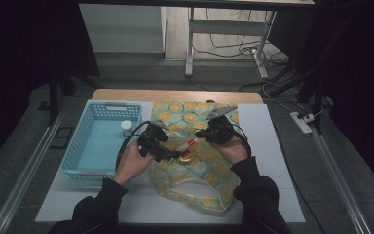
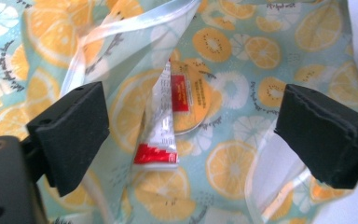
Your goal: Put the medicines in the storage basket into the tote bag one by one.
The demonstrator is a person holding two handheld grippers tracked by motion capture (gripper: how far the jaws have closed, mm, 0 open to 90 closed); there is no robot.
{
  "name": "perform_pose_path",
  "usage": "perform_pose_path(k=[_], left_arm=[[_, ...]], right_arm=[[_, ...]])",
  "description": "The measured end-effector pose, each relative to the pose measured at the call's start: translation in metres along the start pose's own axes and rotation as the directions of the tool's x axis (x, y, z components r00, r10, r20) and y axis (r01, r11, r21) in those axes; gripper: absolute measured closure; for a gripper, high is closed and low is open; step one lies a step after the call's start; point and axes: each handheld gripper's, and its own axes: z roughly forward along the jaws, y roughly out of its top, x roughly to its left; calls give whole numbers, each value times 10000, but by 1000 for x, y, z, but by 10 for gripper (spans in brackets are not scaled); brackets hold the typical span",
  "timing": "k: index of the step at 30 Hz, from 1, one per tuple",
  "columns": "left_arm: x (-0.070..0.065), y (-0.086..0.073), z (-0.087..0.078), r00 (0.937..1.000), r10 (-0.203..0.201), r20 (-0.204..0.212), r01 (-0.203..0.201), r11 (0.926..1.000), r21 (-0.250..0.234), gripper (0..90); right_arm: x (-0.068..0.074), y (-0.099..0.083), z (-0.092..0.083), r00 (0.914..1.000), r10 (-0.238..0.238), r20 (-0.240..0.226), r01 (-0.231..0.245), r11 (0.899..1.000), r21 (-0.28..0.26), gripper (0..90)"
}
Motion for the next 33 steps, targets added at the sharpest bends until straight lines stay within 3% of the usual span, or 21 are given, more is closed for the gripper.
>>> perform_pose_path(k=[8,14,24,33], left_arm=[[16,-9,-22,9998,-21,-173,11,9983,-579,31],[31,-16,-37,9990,-416,-132,405,9964,-741,19],[56,-33,-58,9920,-637,-1088,542,9946,-884,0],[76,-47,-74,9821,-1135,-1505,1006,9908,-911,7]], right_arm=[[0,0,0,10000,3,-5,-3,10000,8,898],[0,0,0,10000,-1,0,1,10000,12,898],[0,0,0,10000,-1,-1,1,10000,13,899],[0,0,1,10000,13,-13,-13,10000,17,898]])
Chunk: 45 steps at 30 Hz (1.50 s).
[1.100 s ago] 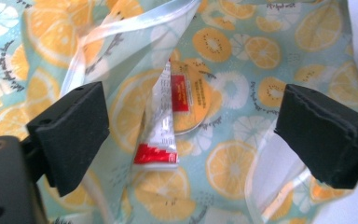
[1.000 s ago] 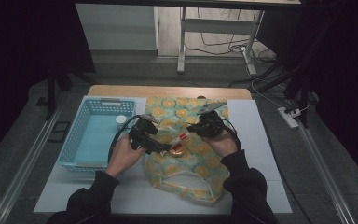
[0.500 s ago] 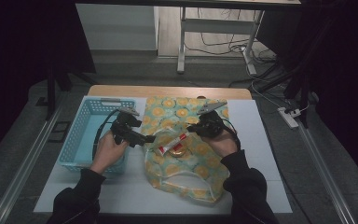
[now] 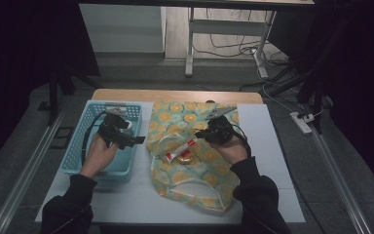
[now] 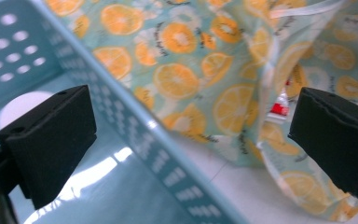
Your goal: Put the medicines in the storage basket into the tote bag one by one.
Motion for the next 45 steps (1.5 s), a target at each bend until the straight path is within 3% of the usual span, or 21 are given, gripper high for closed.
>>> perform_pose_path(k=[12,21,28,32,37,41,45], left_arm=[[36,-7,-7,9948,-634,-797,634,9980,-27,0],[55,-9,5,9893,-809,-1218,831,9965,134,0],[66,-10,19,9855,-877,-1456,989,9925,718,0],[69,-8,27,9828,-790,-1666,967,9902,1008,8],[72,-3,33,9883,-728,-1341,888,9891,1174,16],[73,1,39,9863,-502,-1570,737,9863,1475,63],[74,2,44,9857,-343,-1651,630,9831,1717,171]], right_arm=[[0,0,1,10000,-13,-31,13,10000,49,898],[-1,0,0,10000,-6,-46,6,10000,39,898],[-1,0,1,10000,-10,-54,10,10000,52,899],[-1,0,1,10000,-17,-55,18,10000,53,898],[-1,0,1,10000,6,-53,-6,10000,71,898],[-1,0,1,10000,-20,-52,20,10000,66,898],[-1,0,1,10000,-10,-59,10,10000,56,898]])
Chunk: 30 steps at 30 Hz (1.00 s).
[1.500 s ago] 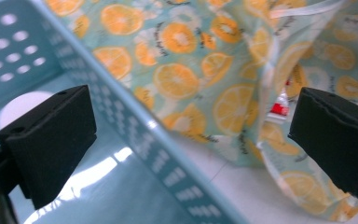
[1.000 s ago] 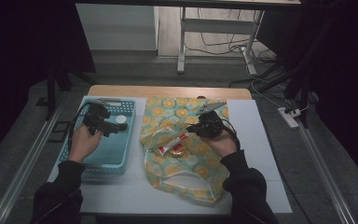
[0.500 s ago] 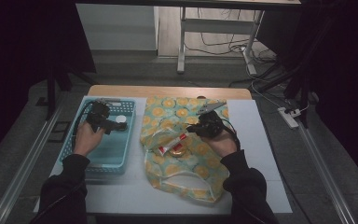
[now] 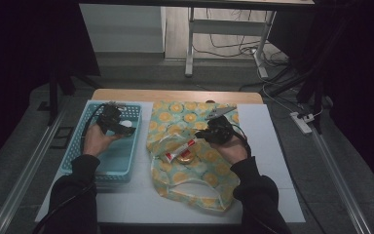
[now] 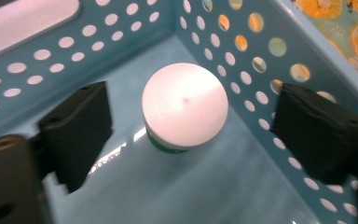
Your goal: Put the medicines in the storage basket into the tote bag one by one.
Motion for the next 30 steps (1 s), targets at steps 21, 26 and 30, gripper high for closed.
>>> perform_pose_path(k=[21,26,30], left_arm=[[2,5,4,9993,-320,-187,328,9986,418,501],[3,4,-2,9987,-502,-129,506,9983,276,502],[2,4,-10,9984,-560,-64,561,9983,126,503]], right_arm=[[1,0,2,10000,8,0,-8,10000,57,898],[1,0,1,10000,8,7,-8,10000,23,898],[0,0,0,10000,4,23,-4,10000,8,898]])
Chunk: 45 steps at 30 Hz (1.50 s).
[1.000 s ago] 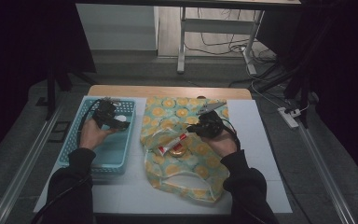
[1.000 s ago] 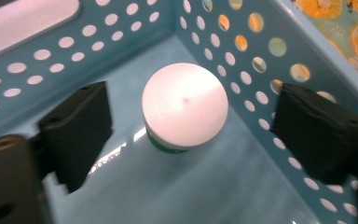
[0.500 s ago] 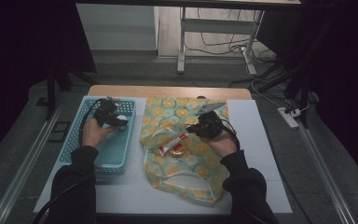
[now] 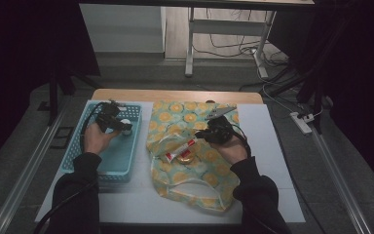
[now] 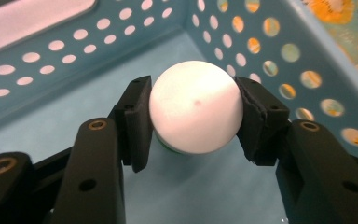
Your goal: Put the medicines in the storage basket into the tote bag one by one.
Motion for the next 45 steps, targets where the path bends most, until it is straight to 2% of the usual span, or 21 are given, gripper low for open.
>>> perform_pose_path(k=[7,14,31,39,45], left_arm=[[-5,1,-18,9999,23,138,-19,9995,-303,504],[-11,0,-32,9995,250,210,-242,9989,-403,504],[-36,0,-63,9955,676,670,-622,9950,-787,505],[-53,-1,-70,9899,1051,952,-970,9915,-869,505],[-66,-3,-71,9834,1369,1189,-1265,9878,-908,505]], right_arm=[[0,0,-1,10000,25,9,-25,10000,-27,899],[0,0,-1,10000,25,-6,-25,10000,-33,899],[0,1,-1,10000,49,48,-49,10000,-85,899],[0,1,-1,10000,68,57,-67,10000,-74,899],[0,1,-1,9999,83,68,-82,9999,-70,899]])
